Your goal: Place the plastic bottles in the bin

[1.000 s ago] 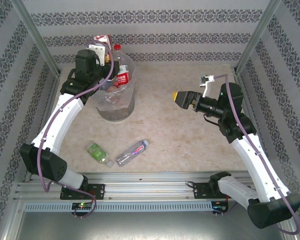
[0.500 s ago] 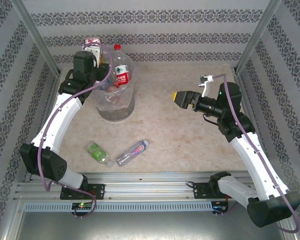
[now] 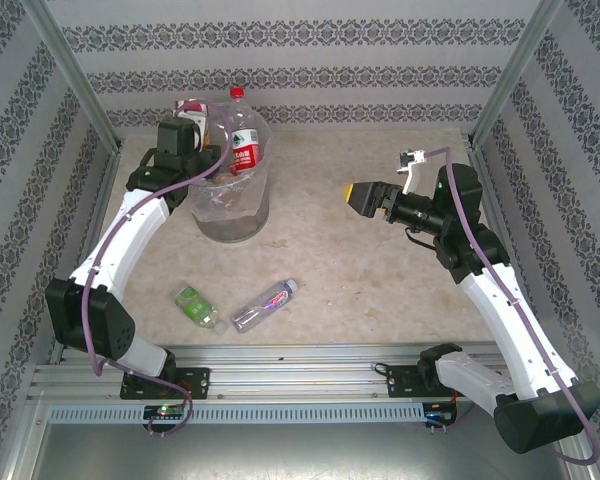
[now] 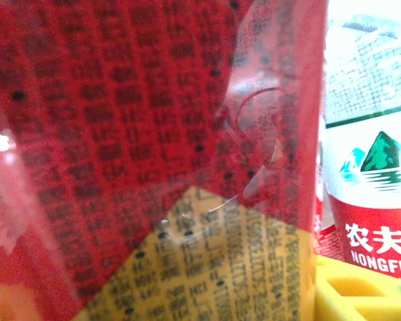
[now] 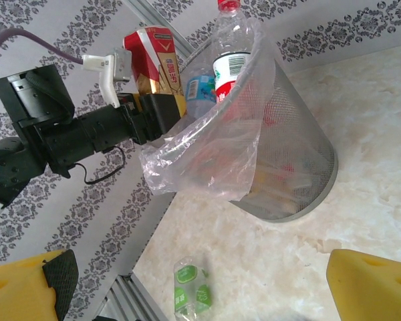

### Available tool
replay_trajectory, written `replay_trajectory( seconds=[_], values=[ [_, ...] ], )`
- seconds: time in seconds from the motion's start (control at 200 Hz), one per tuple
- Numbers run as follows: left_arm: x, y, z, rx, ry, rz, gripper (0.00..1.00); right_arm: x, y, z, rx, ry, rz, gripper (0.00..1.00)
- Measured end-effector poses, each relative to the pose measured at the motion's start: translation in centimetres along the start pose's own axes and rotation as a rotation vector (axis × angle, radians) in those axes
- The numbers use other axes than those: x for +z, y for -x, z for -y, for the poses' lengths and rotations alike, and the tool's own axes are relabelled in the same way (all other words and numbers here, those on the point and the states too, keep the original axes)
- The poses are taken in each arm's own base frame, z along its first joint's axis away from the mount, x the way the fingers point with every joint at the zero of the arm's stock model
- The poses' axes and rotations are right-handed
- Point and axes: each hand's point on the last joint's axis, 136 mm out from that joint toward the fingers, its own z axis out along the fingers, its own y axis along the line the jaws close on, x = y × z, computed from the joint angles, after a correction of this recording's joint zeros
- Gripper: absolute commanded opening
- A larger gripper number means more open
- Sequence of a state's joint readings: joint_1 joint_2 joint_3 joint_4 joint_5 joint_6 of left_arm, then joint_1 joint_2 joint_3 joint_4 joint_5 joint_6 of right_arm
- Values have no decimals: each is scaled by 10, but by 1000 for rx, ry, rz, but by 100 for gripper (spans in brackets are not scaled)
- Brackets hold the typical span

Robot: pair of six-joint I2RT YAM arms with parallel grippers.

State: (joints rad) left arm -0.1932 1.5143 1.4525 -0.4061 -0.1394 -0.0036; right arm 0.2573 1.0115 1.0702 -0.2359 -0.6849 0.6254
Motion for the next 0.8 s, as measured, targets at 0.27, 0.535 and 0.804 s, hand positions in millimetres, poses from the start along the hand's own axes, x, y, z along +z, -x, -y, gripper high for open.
replay_trajectory(
  seconds=[0.27, 0.535, 0.804],
  values=[
    [3, 1, 1, -11, -1, 17, 72, 0, 1, 1, -4, -6, 4, 96],
    [1, 1, 2, -29, -11, 15, 89, 0, 0, 3, 0, -12, 2, 96],
    [-14, 18, 0, -44, -25, 54, 100, 2, -7, 10, 14, -25, -10, 96]
  ],
)
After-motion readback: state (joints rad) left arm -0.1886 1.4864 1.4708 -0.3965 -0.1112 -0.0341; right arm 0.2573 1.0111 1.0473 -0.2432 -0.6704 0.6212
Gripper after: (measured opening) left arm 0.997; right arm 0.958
